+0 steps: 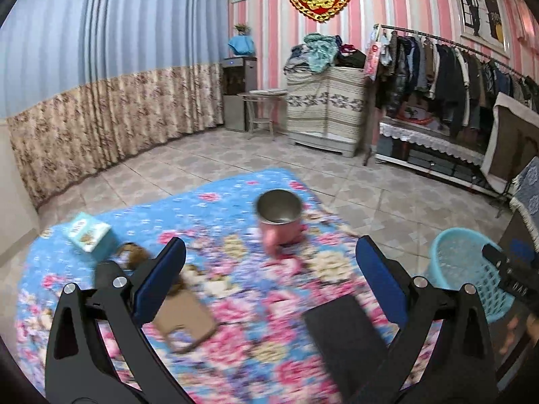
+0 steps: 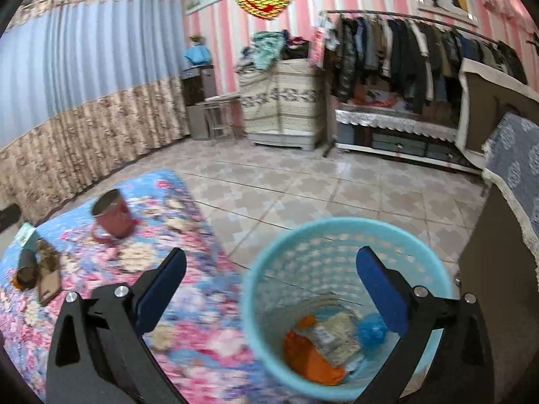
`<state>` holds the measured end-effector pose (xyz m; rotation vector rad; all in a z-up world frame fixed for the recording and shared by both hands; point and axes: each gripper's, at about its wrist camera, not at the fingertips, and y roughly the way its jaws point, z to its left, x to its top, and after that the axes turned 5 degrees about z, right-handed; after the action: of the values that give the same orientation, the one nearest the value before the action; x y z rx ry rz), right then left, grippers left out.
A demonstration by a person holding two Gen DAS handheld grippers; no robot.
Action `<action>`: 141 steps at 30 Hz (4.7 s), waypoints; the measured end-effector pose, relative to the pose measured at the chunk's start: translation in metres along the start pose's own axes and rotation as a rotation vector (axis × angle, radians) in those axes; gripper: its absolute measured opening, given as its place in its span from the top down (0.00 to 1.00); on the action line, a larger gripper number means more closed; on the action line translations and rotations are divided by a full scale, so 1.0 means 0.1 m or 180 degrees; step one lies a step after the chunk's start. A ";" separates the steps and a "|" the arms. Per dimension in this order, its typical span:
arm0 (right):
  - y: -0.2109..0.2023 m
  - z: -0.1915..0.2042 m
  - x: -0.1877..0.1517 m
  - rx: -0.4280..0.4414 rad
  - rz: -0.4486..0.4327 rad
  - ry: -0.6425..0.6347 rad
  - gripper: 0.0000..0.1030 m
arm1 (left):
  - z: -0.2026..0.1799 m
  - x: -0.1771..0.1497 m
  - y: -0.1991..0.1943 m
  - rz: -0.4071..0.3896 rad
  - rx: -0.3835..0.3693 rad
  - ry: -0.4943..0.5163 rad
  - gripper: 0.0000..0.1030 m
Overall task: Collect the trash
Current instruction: 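Withdraw both tools from the basket toward the bed, then move both tools over the floral bed toward the orange peel, then grasp the orange peel with the left tool while the right tool grasps the brown paper, then carry the orange peel and brown paper over the blue basket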
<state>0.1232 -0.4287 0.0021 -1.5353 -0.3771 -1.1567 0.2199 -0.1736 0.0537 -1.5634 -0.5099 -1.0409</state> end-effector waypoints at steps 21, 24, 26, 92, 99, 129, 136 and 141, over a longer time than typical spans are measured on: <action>0.16 1.70 -0.38 0.0731 0.0265 -0.0967 0.04 | 1.40 -0.86 0.26 0.0473 0.0525 -0.0609 0.05; 0.23 1.92 -0.38 0.0798 0.0303 -0.1025 0.04 | 1.66 -0.85 0.31 0.0479 0.0708 -0.0660 0.05; 0.28 2.04 -0.39 0.0777 0.0314 -0.1057 0.04 | 1.79 -0.84 0.34 0.0491 0.0764 -0.0687 0.05; 1.10 3.97 -0.59 0.1375 0.0838 -0.1761 0.53 | 3.04 -0.88 0.66 0.0766 0.0690 -0.1137 0.67; 0.83 3.60 -0.39 0.1471 0.0658 -0.1422 0.54 | 2.98 -0.88 0.62 0.0723 0.0706 -0.1088 0.67; -0.15 0.58 0.02 0.0698 0.0117 -0.0463 0.54 | 0.66 -0.38 0.33 0.0405 -0.0171 -0.0269 0.67; -0.18 -0.15 0.10 0.0337 0.0009 -0.0201 0.54 | -0.25 -0.18 0.42 0.0295 -0.0615 -0.0021 0.67; -0.18 -0.50 0.12 0.0175 -0.0072 -0.0051 0.54 | -0.71 -0.02 0.51 0.0277 -0.0690 0.0178 0.67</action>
<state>0.0924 -0.4716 0.0172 -1.4965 -0.4346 -1.1432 0.2345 -0.2539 0.0225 -1.7254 -0.2949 -1.0982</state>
